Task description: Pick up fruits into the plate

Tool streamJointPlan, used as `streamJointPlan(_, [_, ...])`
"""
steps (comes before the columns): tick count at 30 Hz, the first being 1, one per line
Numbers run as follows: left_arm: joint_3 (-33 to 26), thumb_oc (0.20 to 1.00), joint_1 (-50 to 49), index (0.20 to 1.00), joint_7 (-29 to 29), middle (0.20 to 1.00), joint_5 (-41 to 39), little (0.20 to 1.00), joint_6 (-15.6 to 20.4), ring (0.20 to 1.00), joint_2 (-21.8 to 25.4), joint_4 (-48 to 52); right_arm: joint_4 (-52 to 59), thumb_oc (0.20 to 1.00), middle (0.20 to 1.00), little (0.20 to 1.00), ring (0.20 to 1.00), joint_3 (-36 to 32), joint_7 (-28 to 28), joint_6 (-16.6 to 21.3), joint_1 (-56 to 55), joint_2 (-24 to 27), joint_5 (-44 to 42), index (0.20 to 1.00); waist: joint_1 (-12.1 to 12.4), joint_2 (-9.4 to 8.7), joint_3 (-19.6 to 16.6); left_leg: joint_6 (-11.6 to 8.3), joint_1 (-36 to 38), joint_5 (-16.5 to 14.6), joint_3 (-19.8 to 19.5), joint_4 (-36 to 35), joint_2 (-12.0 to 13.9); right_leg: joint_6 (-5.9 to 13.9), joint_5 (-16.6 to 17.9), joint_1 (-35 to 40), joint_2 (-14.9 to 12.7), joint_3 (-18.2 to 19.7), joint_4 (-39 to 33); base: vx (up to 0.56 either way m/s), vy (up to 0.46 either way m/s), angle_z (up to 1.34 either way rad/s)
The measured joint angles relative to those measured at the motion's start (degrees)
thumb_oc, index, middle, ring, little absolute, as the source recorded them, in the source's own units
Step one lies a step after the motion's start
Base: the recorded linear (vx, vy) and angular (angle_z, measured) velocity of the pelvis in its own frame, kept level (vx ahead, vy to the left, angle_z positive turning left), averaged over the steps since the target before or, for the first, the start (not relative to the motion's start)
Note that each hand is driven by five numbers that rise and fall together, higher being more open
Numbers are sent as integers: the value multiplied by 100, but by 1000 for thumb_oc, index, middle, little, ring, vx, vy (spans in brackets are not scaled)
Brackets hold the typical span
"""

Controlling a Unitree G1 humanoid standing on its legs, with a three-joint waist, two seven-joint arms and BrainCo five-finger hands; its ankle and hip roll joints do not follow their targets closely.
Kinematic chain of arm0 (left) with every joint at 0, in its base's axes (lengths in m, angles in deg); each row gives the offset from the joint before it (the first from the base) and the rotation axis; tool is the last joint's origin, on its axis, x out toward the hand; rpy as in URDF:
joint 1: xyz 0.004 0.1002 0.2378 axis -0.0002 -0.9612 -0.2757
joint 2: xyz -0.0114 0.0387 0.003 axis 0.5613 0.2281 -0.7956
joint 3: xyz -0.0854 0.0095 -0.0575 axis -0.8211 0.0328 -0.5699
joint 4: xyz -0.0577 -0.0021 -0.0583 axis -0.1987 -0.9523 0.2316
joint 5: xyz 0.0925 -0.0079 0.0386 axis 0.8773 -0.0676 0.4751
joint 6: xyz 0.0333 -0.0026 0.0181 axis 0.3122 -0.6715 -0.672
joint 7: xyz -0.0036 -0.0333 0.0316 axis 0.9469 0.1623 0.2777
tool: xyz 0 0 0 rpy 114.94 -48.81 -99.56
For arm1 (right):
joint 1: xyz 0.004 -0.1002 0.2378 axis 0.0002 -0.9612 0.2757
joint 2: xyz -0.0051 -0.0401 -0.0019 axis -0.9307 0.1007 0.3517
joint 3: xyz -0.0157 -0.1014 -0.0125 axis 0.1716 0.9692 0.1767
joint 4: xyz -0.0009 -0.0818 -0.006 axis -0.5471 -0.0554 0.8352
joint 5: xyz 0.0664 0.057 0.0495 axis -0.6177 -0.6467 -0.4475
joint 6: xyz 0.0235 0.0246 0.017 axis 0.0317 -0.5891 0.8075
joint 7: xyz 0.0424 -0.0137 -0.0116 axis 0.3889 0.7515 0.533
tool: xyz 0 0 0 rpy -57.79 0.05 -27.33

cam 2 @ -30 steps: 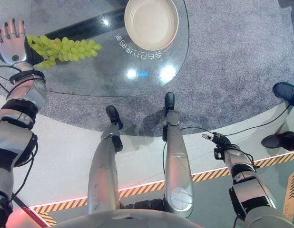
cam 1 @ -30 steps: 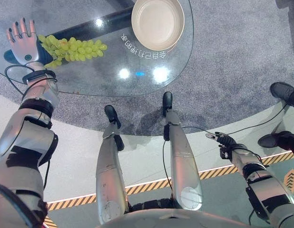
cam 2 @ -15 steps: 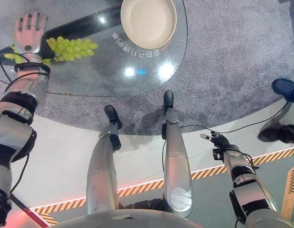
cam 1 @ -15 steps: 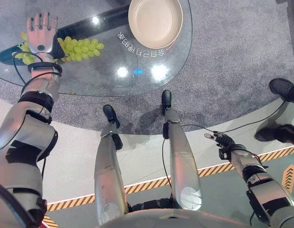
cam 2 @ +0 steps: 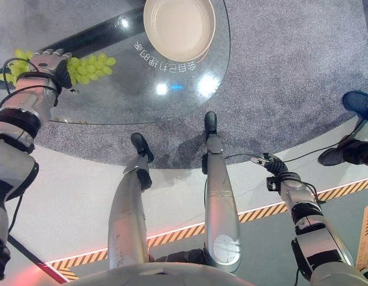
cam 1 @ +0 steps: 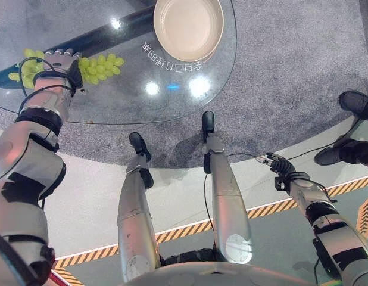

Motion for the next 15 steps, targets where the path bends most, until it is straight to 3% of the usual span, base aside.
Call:
streamJointPlan(4, [-9,1000,-129,1000,-254,1000,110,1000,-385,1000,-4,-47,69,1000,1000,1000,1000,0,2,5,1,3,-133,1000,-21,0,0,-5,-22,-4,6,-7,2,0,0,-31,8,15,-3,-1,-39,-1])
streamJointPlan(7, [-146,1000,-327,1000,-1118,1000,339,1000,-675,1000,-27,-325,123,1000,1000,1000,1000,1,11,73,1,25,-263,1000,-51,0,0,-8,-83,-6,-2,-7,11,-2,3,-80,21,14,-11,-25,-81,-1])
streamJointPlan(15, [-840,1000,-663,1000,-2347,1000,543,1000,-875,1000,-221,-607,216,1000,1000,1000,1000,3,-21,219,49,116,-710,1000,50,-65,-35,-49,-371,-144,-150,317,139,-35,22,-198,146,-48,26,-37,-60,-3])
